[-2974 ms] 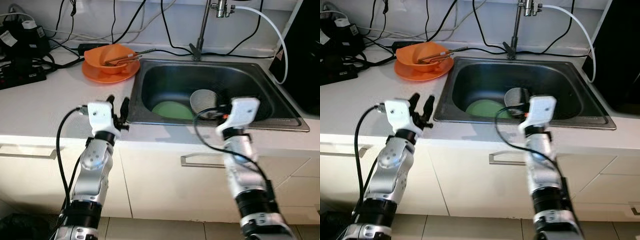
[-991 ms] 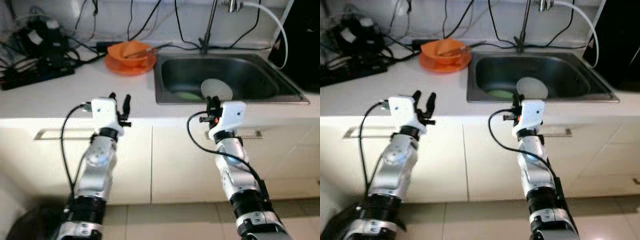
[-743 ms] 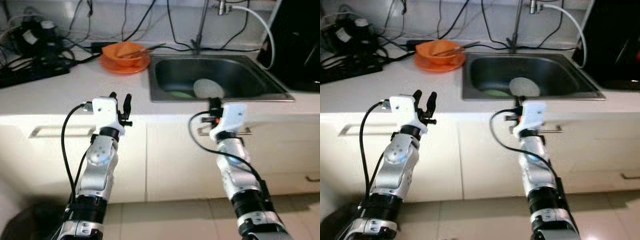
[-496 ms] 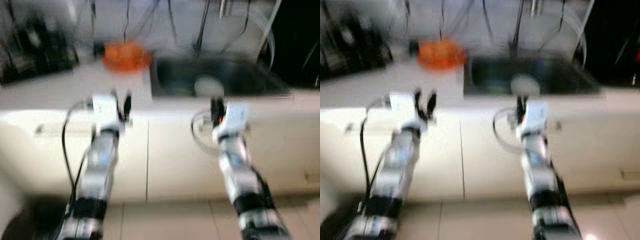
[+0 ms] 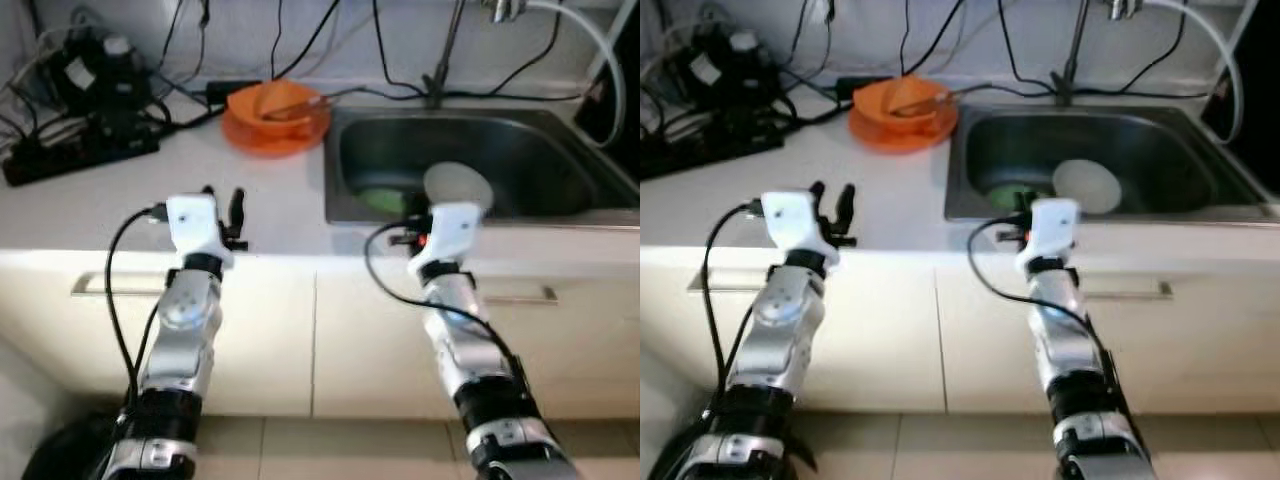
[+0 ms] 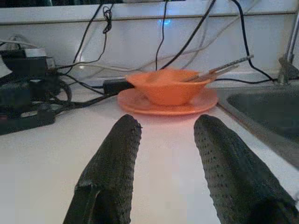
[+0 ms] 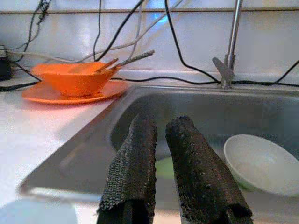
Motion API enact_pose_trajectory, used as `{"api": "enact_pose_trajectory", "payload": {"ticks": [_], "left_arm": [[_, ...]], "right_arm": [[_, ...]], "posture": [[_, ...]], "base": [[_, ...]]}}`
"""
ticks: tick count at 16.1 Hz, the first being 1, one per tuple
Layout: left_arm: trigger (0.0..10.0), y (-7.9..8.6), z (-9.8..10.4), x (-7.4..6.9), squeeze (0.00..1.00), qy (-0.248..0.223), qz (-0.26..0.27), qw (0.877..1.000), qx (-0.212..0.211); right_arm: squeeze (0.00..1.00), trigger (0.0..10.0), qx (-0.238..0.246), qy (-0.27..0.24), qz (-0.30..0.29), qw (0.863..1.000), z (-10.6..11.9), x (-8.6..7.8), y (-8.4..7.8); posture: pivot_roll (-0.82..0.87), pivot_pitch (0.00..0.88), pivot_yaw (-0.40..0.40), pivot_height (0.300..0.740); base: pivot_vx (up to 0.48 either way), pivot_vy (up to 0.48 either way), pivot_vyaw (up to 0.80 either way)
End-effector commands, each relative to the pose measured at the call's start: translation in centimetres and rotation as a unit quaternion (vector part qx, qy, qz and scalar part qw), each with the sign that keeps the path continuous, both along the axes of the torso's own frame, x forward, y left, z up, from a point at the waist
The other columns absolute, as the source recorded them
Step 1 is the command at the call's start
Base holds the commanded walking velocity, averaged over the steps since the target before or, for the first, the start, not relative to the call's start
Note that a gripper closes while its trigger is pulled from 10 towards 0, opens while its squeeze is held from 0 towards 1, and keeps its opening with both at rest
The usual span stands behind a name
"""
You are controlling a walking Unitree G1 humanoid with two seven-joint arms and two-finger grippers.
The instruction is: Kitchen organization
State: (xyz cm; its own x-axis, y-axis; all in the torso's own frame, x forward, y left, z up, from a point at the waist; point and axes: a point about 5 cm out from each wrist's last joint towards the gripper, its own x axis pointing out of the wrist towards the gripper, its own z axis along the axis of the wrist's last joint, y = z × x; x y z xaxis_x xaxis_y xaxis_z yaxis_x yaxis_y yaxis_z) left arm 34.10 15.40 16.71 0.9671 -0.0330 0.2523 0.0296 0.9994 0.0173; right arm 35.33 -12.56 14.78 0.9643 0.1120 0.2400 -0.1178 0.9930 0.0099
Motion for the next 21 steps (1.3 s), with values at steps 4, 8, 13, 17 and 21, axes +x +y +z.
{"api": "enact_pose_trajectory", "payload": {"ticks": [4, 8, 13, 17, 21], "left_arm": [[10.0, -1.18, 0.36, 0.13, 0.00, -0.006, -0.018, 1.000, 0.003], [10.0, -1.21, 0.38, 0.12, 0.00, -0.006, -0.019, 1.000, 0.003], [10.0, -1.18, 0.40, 0.09, 0.00, -0.007, -0.020, 1.000, 0.003], [10.0, -1.21, 0.50, 0.09, 0.00, -0.009, -0.020, 1.000, 0.003], [10.0, -1.47, 0.77, -0.04, 0.00, -0.022, -0.023, 0.999, -0.008]], "right_arm": [[0.00, 10.0, 0.009, -0.006, -0.020, 1.000, 0.32, 0.19, -1.42], [0.00, 10.0, 0.011, -0.002, -0.022, 1.000, 0.25, 0.22, -1.44], [0.00, 10.0, 0.010, -0.001, -0.023, 1.000, 0.21, 0.24, -1.43], [0.00, 10.0, 0.008, -0.002, -0.021, 1.000, 0.21, 0.23, -1.34], [0.00, 10.0, 0.005, -0.003, -0.020, 1.000, 0.21, 0.22, -1.36]], "posture": [[0.11, 0.019, -0.002, 0.740], [0.11, 0.027, -0.003, 0.740], [0.11, 0.031, -0.002, 0.740], [0.11, 0.032, -0.002, 0.740], [0.11, 0.034, -0.003, 0.740]], "base": [[0.437, 0.000, 0.00], [0.418, 0.000, 0.00], [0.404, 0.000, 0.00], [0.402, 0.000, 0.00], [0.000, 0.000, 0.00]]}}
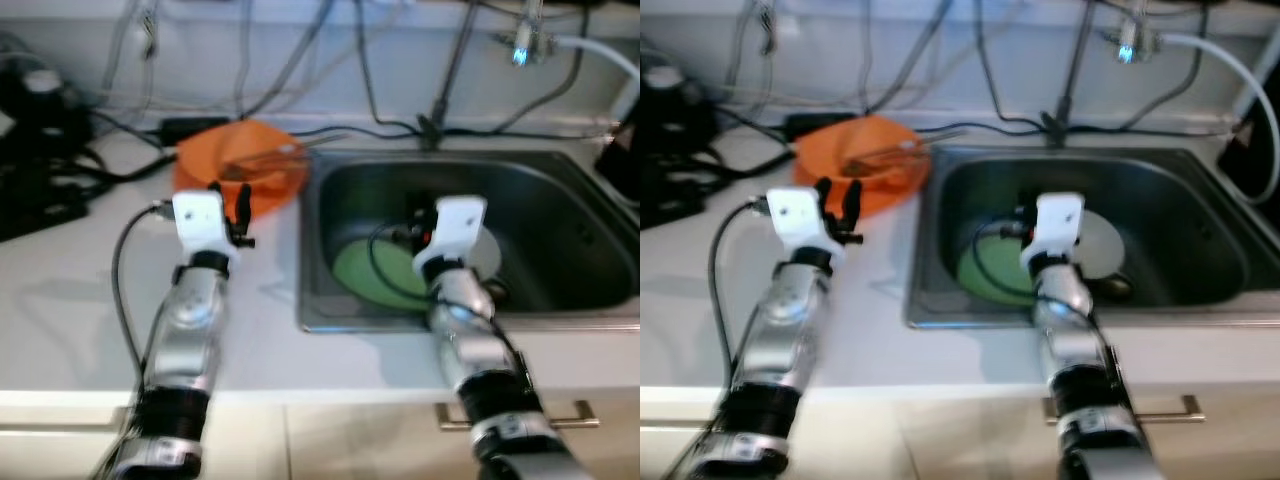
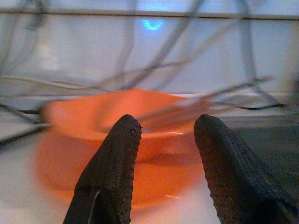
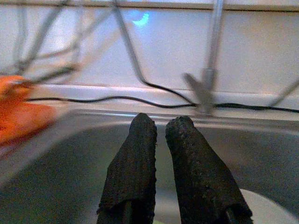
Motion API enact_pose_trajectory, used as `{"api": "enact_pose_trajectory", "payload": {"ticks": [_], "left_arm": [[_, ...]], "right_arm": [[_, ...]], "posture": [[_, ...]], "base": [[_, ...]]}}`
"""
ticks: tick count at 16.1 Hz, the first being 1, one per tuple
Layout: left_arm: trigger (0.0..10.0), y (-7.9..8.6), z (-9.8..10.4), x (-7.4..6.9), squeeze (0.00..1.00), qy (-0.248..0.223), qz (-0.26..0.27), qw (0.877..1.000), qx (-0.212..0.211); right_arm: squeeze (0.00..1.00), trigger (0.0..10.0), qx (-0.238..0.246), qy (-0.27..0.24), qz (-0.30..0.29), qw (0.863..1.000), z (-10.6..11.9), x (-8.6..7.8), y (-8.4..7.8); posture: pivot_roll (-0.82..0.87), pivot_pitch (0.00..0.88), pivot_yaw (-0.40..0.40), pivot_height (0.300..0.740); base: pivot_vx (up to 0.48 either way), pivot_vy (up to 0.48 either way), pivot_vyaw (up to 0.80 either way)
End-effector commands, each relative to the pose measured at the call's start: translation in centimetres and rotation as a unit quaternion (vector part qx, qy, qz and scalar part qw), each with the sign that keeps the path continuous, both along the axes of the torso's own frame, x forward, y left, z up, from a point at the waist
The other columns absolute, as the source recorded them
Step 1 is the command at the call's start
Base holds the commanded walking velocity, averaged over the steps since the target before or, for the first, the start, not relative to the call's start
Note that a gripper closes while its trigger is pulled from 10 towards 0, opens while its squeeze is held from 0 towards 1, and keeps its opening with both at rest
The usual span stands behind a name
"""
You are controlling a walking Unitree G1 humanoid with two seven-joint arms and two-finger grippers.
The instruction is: Kitchen organization
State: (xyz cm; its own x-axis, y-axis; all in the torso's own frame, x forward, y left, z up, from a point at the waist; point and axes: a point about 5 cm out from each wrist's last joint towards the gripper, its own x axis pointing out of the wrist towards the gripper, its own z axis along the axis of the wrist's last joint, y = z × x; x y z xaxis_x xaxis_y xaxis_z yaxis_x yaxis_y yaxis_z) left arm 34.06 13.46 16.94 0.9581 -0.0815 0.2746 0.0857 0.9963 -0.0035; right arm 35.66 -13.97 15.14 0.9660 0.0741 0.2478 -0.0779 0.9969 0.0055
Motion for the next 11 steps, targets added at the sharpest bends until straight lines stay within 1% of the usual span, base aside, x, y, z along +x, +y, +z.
{"api": "enact_pose_trajectory", "payload": {"ticks": [1, 2, 5, 7, 11], "left_arm": [[10.0, 0.45, 0.55, 0.00, 0.00, -0.011, 0.005, 1.000, 0.004], [10.0, 0.44, 0.59, 0.02, 0.00, -0.012, 0.005, 1.000, 0.004], [10.0, 0.44, 0.60, 0.04, 0.00, -0.012, 0.004, 1.000, 0.003], [10.0, 0.42, 0.59, 0.05, 0.00, -0.011, 0.003, 1.000, 0.003], [10.0, 0.54, 0.45, 0.07, 0.00, -0.008, 0.002, 1.000, 0.005]], "right_arm": [[0.00, 10.0, 0.005, 0.000, 0.000, 1.000, -0.15, -0.11, 0.06], [0.00, 10.0, -0.001, 0.000, 0.002, 1.000, -0.15, -0.13, 0.11], [0.00, 10.0, 0.002, -0.001, 0.005, 1.000, -0.16, -0.15, 0.22], [0.00, 10.0, 0.000, -0.001, 0.005, 1.000, -0.17, -0.12, 0.19], [0.00, 10.0, 0.003, 0.003, 0.004, 1.000, -0.31, -0.11, 0.13]], "posture": [[0.11, 0.034, -0.004, 0.740], [0.11, 0.034, -0.004, 0.740], [0.11, 0.032, -0.005, 0.740], [0.11, 0.032, -0.005, 0.740], [0.11, 0.029, -0.003, 0.740]], "base": [[0.000, 0.000, 0.00], [0.000, 0.000, 0.00], [0.000, 0.000, 0.64], [0.000, 0.000, 0.43], [0.000, 0.000, 0.00]]}}
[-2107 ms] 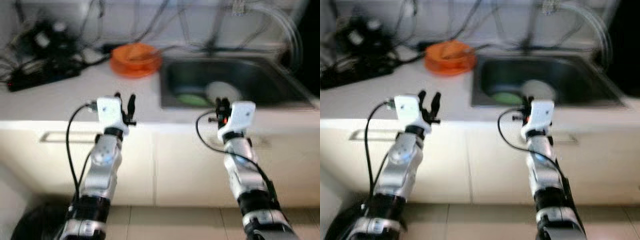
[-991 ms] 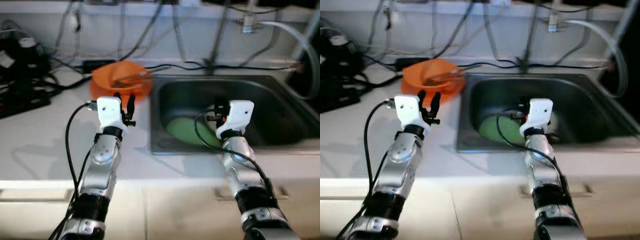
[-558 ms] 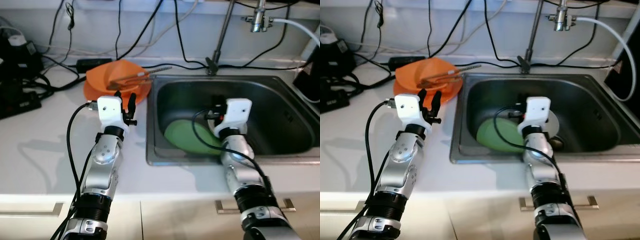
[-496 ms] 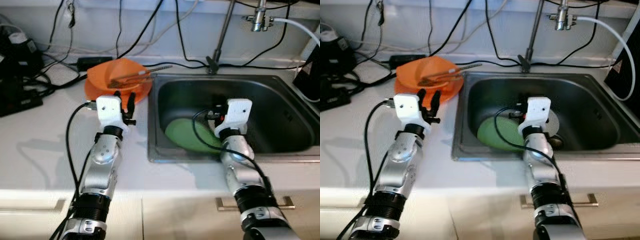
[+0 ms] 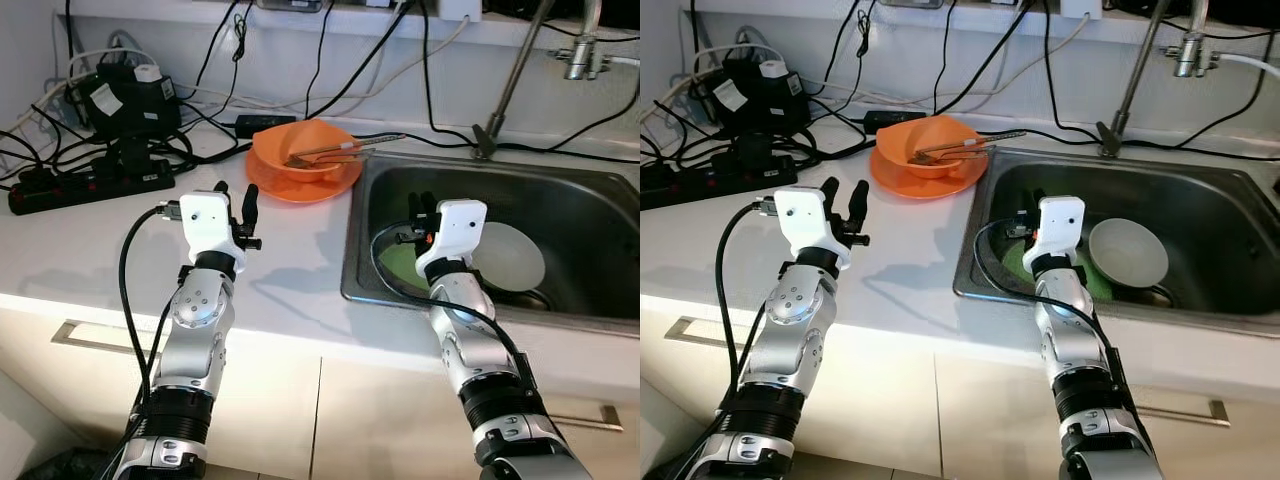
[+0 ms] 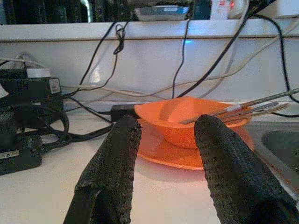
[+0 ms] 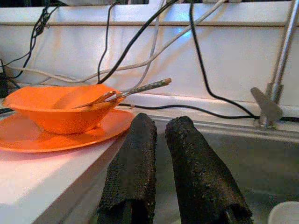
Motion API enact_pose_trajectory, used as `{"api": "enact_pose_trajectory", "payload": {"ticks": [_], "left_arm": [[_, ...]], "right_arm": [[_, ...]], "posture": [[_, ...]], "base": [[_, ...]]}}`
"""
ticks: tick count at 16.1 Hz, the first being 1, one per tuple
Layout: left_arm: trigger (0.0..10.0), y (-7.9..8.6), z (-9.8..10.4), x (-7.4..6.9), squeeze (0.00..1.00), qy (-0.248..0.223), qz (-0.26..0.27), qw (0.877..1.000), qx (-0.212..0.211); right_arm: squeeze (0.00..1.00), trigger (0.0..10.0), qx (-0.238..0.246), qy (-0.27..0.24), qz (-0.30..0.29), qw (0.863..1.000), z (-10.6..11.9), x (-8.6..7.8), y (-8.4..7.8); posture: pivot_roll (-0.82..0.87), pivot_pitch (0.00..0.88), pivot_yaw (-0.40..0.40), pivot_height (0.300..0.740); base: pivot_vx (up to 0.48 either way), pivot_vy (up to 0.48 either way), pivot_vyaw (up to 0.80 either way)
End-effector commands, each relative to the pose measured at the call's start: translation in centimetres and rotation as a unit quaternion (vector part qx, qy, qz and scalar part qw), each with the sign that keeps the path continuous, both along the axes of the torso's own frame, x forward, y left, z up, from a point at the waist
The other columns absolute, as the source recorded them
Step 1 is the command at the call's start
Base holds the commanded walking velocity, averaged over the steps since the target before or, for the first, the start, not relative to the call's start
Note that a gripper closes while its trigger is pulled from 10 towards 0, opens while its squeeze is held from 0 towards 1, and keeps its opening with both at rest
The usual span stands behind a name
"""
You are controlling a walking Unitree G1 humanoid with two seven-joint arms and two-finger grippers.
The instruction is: Kitchen organization
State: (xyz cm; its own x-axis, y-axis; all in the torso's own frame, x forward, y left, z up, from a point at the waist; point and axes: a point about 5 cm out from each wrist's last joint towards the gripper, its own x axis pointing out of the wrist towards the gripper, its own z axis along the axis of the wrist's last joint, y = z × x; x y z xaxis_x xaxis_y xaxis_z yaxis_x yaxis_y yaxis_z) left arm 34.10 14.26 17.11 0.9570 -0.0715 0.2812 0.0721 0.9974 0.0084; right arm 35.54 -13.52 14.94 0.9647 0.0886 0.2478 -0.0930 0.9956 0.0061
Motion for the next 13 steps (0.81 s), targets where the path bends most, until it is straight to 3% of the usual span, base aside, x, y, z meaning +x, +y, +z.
{"api": "enact_pose_trajectory", "payload": {"ticks": [1, 5, 8, 13], "left_arm": [[10.0, -0.29, 0.27, 0.06, 0.00, -0.003, -0.009, 1.000, 0.000], [10.0, -0.42, 0.24, 0.10, 0.00, 0.000, -0.018, 1.000, 0.002], [10.0, -0.38, 0.20, 0.10, 0.00, 0.001, -0.019, 1.000, 0.003], [10.0, -0.28, 0.20, 0.18, 0.00, 0.003, -0.016, 1.000, 0.005]], "right_arm": [[0.00, 10.0, 0.006, 0.003, -0.004, 1.000, -0.14, -0.01, -0.30], [0.00, 10.0, 0.018, 0.012, -0.009, 1.000, -0.22, 0.19, -0.50], [0.00, 10.0, 0.021, 0.011, -0.008, 1.000, -0.16, 0.27, -0.43], [0.00, 10.0, 0.021, 0.007, -0.007, 1.000, -0.07, 0.23, -0.32]], "posture": [[0.11, 0.028, -0.003, 0.740], [0.11, 0.023, -0.002, 0.740], [0.11, 0.013, 0.000, 0.740], [0.11, 0.016, -0.003, 0.740]], "base": [[0.000, 0.000, 0.00], [0.000, 0.000, 0.00], [0.000, 0.000, -0.71], [0.056, 0.000, 0.00]]}}
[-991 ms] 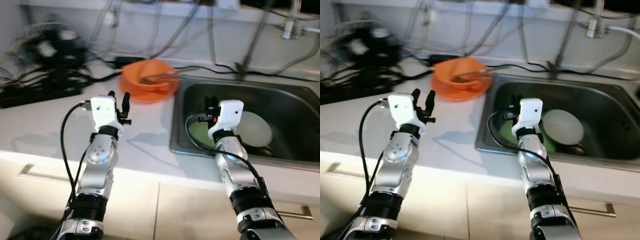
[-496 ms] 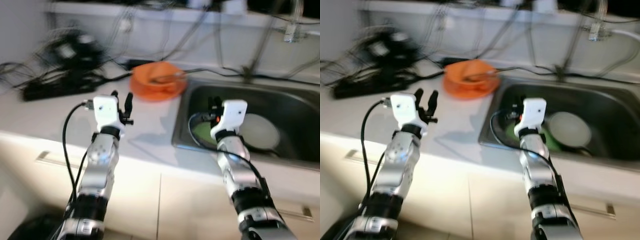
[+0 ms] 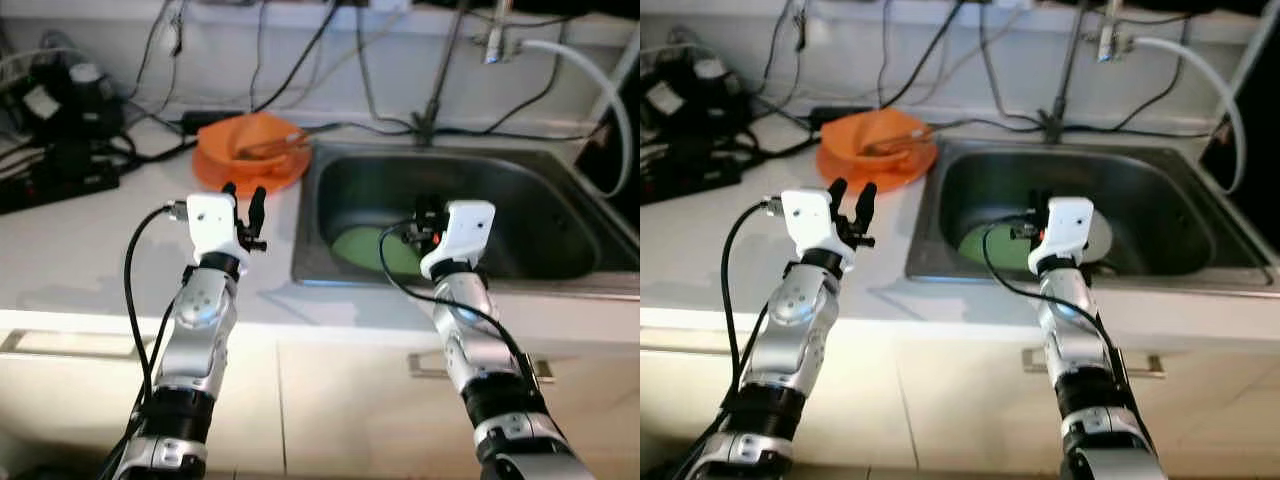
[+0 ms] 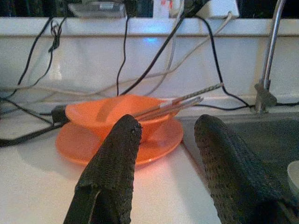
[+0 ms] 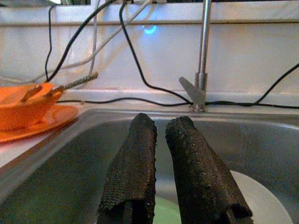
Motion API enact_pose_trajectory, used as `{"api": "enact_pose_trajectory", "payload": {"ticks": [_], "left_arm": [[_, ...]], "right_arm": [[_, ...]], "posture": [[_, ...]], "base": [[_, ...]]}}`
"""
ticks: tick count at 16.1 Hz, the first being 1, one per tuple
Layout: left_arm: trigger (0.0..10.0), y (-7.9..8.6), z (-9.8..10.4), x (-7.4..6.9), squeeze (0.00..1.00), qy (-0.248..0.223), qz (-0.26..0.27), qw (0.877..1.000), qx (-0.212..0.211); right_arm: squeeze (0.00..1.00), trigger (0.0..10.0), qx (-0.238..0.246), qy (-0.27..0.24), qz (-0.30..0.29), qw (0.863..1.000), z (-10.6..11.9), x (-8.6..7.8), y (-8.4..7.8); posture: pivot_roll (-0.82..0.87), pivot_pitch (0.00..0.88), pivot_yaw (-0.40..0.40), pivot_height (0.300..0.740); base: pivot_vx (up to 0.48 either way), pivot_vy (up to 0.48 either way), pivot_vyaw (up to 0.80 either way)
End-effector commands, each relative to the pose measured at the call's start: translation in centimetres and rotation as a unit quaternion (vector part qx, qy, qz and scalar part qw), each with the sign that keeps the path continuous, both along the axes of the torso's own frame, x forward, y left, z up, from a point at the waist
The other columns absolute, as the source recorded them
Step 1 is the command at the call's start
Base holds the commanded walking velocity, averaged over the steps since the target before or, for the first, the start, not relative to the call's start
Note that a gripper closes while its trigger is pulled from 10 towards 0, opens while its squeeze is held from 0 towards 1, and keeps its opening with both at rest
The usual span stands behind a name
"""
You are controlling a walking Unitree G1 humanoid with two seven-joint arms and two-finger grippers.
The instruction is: Kitchen organization
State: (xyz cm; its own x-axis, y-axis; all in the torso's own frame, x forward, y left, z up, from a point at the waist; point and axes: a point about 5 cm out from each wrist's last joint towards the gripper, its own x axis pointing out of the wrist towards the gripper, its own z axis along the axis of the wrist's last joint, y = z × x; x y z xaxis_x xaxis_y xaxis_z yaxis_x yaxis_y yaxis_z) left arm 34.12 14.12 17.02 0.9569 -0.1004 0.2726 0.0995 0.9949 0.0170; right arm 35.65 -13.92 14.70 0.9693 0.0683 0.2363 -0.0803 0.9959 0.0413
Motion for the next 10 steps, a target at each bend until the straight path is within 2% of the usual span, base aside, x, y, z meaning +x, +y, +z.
{"api": "enact_pose_trajectory", "payload": {"ticks": [1, 3, 6, 10], "left_arm": [[10.0, -0.09, 0.24, 0.17, 0.00, 0.001, -0.001, 1.000, 0.001], [10.0, -0.04, 0.14, 0.10, 0.00, 0.002, 0.000, 1.000, 0.001], [10.0, -0.05, 0.15, 0.07, 0.00, 0.002, 0.001, 1.000, 0.001], [10.0, 0.07, 0.46, -0.03, 0.00, -0.009, 0.009, 1.000, -0.005]], "right_arm": [[0.00, 10.0, 0.006, 0.002, 0.000, 1.000, 0.14, 0.14, 0.06], [0.00, 10.0, 0.008, -0.009, 0.004, 1.000, 0.32, 0.04, 0.03], [0.00, 10.0, -0.001, -0.013, 0.003, 1.000, 0.42, 0.01, 0.06], [0.00, 10.0, 0.000, -0.013, 0.005, 1.000, 0.41, 0.00, 0.11]], "posture": [[0.11, 0.020, -0.004, 0.740], [0.11, 0.026, -0.007, 0.740], [0.11, 0.030, -0.009, 0.740], [0.11, 0.032, -0.009, 0.740]], "base": [[0.322, 0.000, 0.00], [0.326, 0.000, -0.80], [0.329, 0.000, 0.00], [0.000, 0.000, 0.00]]}}
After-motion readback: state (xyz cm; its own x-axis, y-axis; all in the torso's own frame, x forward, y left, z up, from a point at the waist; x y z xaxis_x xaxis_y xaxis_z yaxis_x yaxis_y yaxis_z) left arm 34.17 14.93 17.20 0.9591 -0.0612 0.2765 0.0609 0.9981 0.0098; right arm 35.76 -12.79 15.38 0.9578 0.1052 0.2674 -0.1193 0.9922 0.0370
